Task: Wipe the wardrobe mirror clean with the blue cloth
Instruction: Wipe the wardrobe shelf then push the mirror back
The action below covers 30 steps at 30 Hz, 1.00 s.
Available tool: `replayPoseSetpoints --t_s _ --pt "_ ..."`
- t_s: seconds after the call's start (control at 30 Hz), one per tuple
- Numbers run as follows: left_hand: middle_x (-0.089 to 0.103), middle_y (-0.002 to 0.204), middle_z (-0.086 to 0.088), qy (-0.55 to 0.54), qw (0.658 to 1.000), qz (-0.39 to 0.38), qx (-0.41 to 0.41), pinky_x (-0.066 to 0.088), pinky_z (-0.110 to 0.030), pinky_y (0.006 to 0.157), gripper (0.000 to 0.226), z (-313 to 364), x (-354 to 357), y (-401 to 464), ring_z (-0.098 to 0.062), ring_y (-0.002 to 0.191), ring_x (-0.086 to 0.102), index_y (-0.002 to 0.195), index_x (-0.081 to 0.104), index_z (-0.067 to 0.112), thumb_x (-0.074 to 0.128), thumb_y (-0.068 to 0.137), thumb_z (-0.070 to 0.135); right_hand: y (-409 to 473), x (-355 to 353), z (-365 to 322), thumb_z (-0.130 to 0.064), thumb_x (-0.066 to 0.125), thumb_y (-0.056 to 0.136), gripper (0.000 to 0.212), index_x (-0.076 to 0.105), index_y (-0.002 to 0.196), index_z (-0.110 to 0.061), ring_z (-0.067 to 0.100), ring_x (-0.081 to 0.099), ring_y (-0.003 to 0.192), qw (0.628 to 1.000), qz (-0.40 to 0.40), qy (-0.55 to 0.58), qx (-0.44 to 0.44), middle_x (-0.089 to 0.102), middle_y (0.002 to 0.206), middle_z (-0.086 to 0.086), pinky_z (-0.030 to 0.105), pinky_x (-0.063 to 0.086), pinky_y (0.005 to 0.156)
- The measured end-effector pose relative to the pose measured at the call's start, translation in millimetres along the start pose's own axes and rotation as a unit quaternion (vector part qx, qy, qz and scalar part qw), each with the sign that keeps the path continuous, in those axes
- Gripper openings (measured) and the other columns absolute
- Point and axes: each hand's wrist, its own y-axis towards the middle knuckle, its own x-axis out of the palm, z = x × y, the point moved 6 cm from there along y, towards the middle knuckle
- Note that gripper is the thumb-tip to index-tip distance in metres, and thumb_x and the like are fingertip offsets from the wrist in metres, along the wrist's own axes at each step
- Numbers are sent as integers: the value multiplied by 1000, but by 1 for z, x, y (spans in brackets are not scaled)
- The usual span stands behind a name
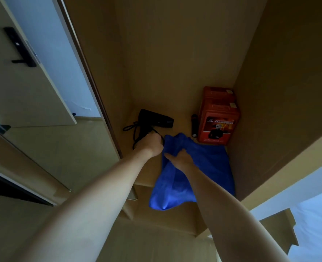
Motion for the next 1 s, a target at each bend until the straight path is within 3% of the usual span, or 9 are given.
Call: replayPoseSetpoints --t_s 0.17,0.23,0.33,0.43,0.57,0.73,0.8,0.9,1.0 --pt "46 61 -4 -7 1000 7 -1 41 -35 58 29 -1 -8 0 -25 63 52 60 43 14 43 88 3 5 9 -25 -27 55 99 36 56 130 -9 27 56 118 997 2 67 -29 60 126 11 31 43 97" --pt "52 64 -6 1 1000 12 4 46 -38 59 27 -1 -13 1 -27 66 56 63 50 12 45 89 5 -4 21 -38 -35 57 98 38 57 133 -18 19 53 121 978 -105 162 -75 58 132 3 27 41 102" --pt "51 63 -6 9 1000 11 11 45 -38 58 31 0 -16 0 -27 64 55 63 49 12 44 92 5 -19 40 -43 -36 58 98 36 59 133 -28 8 51 116 959 -216 146 -114 57 124 -11 20 38 99" --pt "61 77 -12 12 1000 4 11 54 -44 67 22 -1 -15 -1 -31 74 62 77 59 7 43 92 4 -11 48 -37 -21 59 97 35 58 131 -21 16 55 119 966 -155 163 -125 60 127 -2 24 43 96" --pt "65 92 -12 12 1000 -6 7 57 -46 78 21 -3 -11 -5 -29 84 64 95 63 5 43 91 4 -10 37 -12 -9 52 93 26 59 116 -19 23 55 114 991 -43 -3 -124 57 121 4 28 46 91" --pt "62 86 -9 20 1000 -11 18 56 -43 73 21 0 -7 -8 -27 80 62 85 60 8 40 92 6 -22 6 37 -52 57 90 58 39 140 -30 33 30 131 963 61 -261 -23 32 145 6 52 32 105" --pt "53 74 -5 36 999 -19 23 46 -36 55 24 3 -2 -11 -22 67 54 73 52 13 39 92 5 -26 1 47 -60 49 91 65 32 146 -29 34 27 134 956 73 -284 -23 26 150 6 55 29 105" --pt "46 69 -2 50 998 -25 23 34 -30 50 24 9 4 -15 -17 60 46 74 51 14 38 92 5 -32 -18 56 -41 50 96 56 34 146 -23 35 28 134 961 118 -250 -19 29 150 9 55 30 106" --pt "50 73 -2 56 998 -26 28 35 -32 51 21 17 9 -17 -18 64 49 77 50 14 38 93 7 -39 -46 84 -28 48 96 59 24 148 -14 44 25 137 963 171 -170 122 22 152 20 58 31 108"
